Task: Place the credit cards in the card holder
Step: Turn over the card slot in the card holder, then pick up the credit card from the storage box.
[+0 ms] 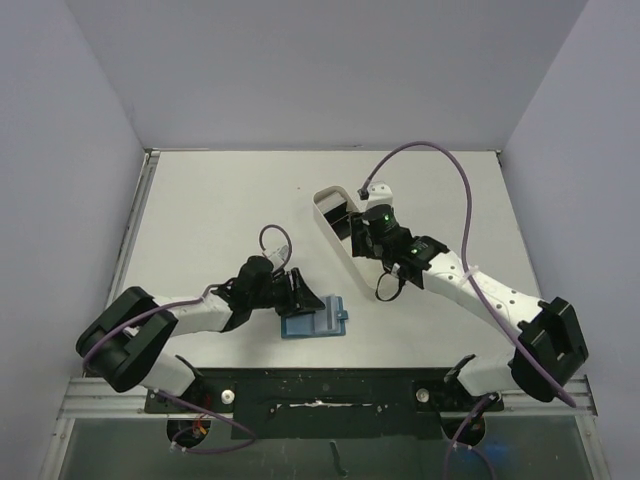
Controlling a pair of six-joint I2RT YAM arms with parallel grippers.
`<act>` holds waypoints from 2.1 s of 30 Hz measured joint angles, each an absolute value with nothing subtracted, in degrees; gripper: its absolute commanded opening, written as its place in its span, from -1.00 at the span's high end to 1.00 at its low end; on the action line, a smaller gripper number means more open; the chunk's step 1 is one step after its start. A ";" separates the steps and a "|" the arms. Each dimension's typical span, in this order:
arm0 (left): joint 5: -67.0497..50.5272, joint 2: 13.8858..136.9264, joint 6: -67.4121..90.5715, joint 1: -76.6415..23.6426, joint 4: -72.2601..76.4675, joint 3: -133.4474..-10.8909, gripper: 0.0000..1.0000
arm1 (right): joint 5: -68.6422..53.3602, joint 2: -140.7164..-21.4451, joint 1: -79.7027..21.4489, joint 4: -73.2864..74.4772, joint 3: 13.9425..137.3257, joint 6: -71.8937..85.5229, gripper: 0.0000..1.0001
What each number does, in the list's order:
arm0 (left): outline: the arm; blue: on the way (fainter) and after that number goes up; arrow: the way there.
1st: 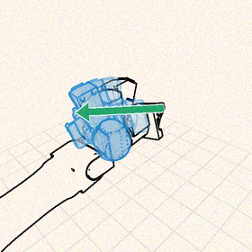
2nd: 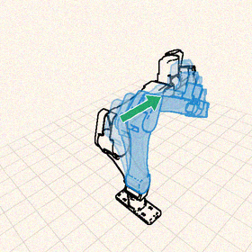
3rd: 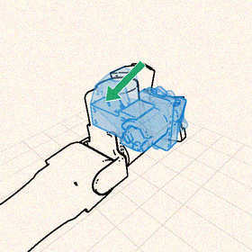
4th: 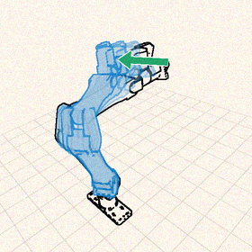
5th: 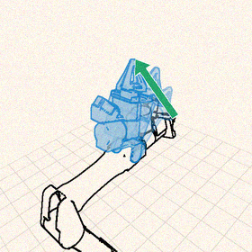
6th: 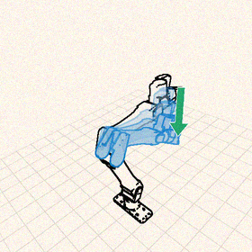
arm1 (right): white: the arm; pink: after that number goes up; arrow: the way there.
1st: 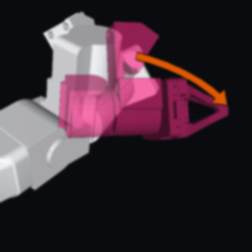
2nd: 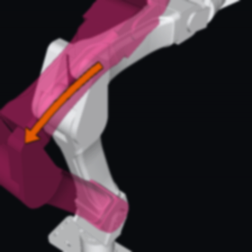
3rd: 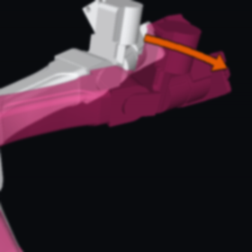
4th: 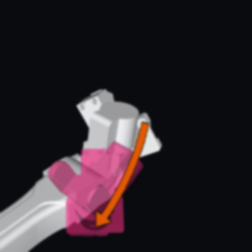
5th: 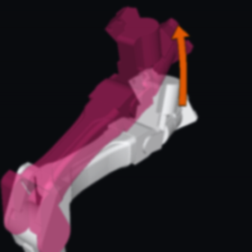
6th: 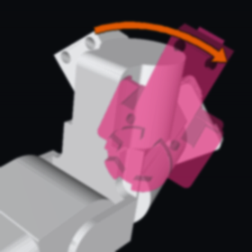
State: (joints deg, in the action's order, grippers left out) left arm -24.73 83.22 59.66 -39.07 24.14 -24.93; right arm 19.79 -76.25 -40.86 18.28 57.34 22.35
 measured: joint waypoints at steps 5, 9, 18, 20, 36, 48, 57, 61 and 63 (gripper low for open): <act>-22.37 79.99 55.92 -39.07 17.87 -27.51 -0.42 | 18.85 -82.65 -36.10 16.99 61.65 25.06 0.17; -17.65 73.43 51.33 -39.05 9.15 -31.42 -0.45 | 18.74 -87.53 -33.45 15.51 64.82 30.94 0.20; -5.63 62.37 39.00 -38.48 -12.53 -42.94 -0.46 | 16.45 -97.06 -29.58 11.20 68.01 50.17 0.34; -3.14 60.25 36.45 -38.22 -17.15 -45.21 -0.46 | 16.25 -99.79 -29.21 11.11 69.80 53.71 0.35; 6.59 52.01 26.74 -37.39 -30.72 -48.56 -0.48 | 16.80 -110.08 -28.95 13.80 77.91 71.96 0.35; 7.99 51.79 26.30 -37.23 -31.16 -48.56 -0.48 | 16.19 -113.84 -29.08 12.73 78.96 75.81 0.40; 8.67 51.37 26.30 -37.01 -31.16 -48.51 -0.48 | 16.01 -115.18 -29.23 12.64 79.35 76.84 0.82; 8.80 51.33 26.30 -36.95 -31.18 -48.51 -0.48 | 16.03 -115.18 -29.23 12.25 79.35 76.79 0.96; 8.82 51.33 26.30 -36.88 -31.18 -48.49 -0.48 | 16.03 -115.18 -29.23 12.01 79.35 76.77 1.00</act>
